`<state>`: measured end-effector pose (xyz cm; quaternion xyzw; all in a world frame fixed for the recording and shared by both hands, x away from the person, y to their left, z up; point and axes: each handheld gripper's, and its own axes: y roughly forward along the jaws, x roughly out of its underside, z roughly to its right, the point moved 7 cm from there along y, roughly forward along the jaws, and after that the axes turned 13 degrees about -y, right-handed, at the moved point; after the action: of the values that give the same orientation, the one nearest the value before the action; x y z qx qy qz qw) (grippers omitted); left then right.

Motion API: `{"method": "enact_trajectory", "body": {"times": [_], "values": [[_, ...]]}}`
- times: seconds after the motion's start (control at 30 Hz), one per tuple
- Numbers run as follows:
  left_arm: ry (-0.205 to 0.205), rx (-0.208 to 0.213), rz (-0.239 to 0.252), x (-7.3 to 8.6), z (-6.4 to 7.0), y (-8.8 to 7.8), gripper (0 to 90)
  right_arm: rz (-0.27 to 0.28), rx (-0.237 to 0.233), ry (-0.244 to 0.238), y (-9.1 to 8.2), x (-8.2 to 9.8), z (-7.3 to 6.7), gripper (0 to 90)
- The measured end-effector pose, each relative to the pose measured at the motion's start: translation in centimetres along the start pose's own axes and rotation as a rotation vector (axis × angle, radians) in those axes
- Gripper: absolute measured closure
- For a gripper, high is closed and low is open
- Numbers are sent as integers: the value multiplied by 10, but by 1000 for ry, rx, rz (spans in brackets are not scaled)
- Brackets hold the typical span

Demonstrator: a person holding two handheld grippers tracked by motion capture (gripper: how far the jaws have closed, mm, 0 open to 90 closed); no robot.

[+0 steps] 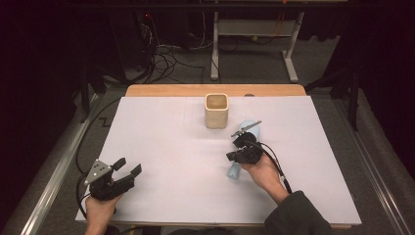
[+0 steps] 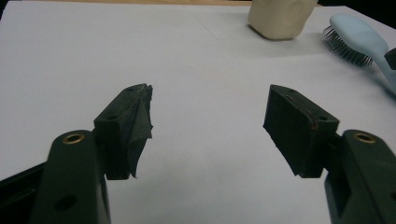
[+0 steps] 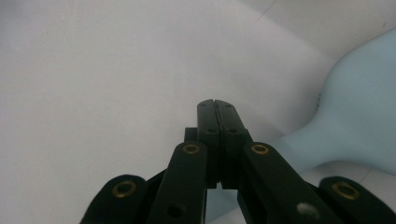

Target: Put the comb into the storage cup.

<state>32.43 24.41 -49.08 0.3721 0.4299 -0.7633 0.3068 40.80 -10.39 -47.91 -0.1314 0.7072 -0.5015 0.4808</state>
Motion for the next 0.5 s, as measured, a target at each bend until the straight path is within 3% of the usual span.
{"method": "enact_trajectory", "body": {"times": [0.5], "values": [[4,-9,14,-1,-1,-1,308,-89,-12,-30,10,7,-6,900]]}}
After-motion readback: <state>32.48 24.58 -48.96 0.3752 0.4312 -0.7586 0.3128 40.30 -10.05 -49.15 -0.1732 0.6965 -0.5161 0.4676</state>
